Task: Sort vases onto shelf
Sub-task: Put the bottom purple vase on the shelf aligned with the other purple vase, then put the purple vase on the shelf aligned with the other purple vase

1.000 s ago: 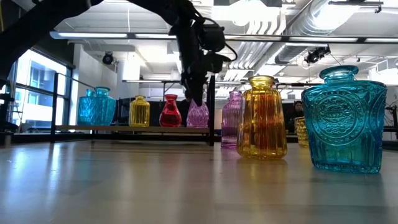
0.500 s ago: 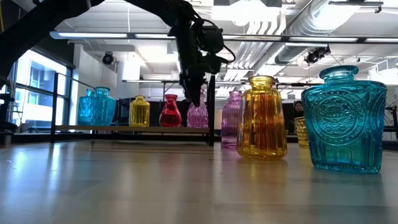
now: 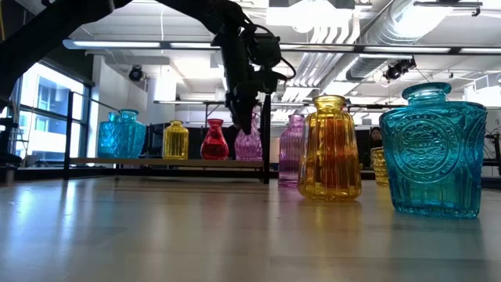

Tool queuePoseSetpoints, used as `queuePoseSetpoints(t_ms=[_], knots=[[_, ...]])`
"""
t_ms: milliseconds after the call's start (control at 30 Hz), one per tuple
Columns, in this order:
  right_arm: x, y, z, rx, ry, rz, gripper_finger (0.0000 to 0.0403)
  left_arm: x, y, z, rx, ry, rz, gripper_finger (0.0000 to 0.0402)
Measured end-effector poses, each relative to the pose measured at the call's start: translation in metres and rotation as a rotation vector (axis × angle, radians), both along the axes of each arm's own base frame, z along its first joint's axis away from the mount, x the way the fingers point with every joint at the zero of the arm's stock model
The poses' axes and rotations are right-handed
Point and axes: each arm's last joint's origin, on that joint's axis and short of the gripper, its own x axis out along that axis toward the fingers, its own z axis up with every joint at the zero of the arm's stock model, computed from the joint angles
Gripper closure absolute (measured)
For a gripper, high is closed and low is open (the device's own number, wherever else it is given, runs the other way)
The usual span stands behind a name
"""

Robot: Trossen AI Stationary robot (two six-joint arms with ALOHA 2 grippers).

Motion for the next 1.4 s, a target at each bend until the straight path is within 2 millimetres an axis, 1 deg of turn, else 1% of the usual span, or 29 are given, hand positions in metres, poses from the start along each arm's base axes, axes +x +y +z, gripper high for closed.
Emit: queuePoseSetpoints(t_ms=[133, 533, 733, 833, 933, 1000, 1067, 1167, 1267, 1333, 1400], knots=[[0.000, 0.000, 0.000, 0.001, 0.000, 0.001, 0.0316, 0.000, 0.000, 0.000, 0.000, 0.000, -0.001, 0.0401], [0.000, 0.000, 0.000, 0.002, 0.000, 0.002, 0.0316, 0.005, -0.015, 0.001, -0.007, -0.003, -0.036, 0.0401], [0.000, 0.000, 0.000, 0.002, 0.000, 0.002, 0.0316, 0.006, -0.017, 0.002, 0.004, 0.001, -0.040, 0.0401], [0.000, 0.000, 0.000, 0.002, 0.000, 0.002, 0.0316, 0.002, -0.019, 0.010, 0.004, -0.008, -0.040, 0.0401], [0.000, 0.000, 0.000, 0.001, 0.000, 0.002, 0.0316, -0.005, -0.022, 0.028, 0.013, -0.039, -0.029, 0.0401], [0.000, 0.000, 0.000, 0.001, 0.000, 0.002, 0.0316, -0.012, -0.026, 0.044, 0.016, -0.072, -0.020, 0.0401], [0.000, 0.000, 0.000, -0.005, 0.002, 0.008, 0.0316, -0.020, -0.033, 0.065, 0.016, -0.131, -0.022, 0.0401], [0.000, -0.001, 0.000, -0.037, 0.004, -0.011, 0.0316, -0.038, -0.049, 0.103, 0.013, -0.238, -0.016, 0.0401], [0.002, -0.002, 0.000, -0.082, 0.013, -0.025, 0.0316, -0.063, -0.068, 0.144, 0.028, -0.352, 0.004, 0.0402], [0.008, -0.002, -0.002, -0.103, 0.019, -0.006, 0.0316, -0.085, -0.081, 0.170, 0.030, -0.435, 0.023, 0.0402], [0.020, -0.001, -0.006, -0.132, 0.028, 0.021, 0.0316, -0.109, -0.093, 0.193, 0.026, -0.501, 0.041, 0.0401]])
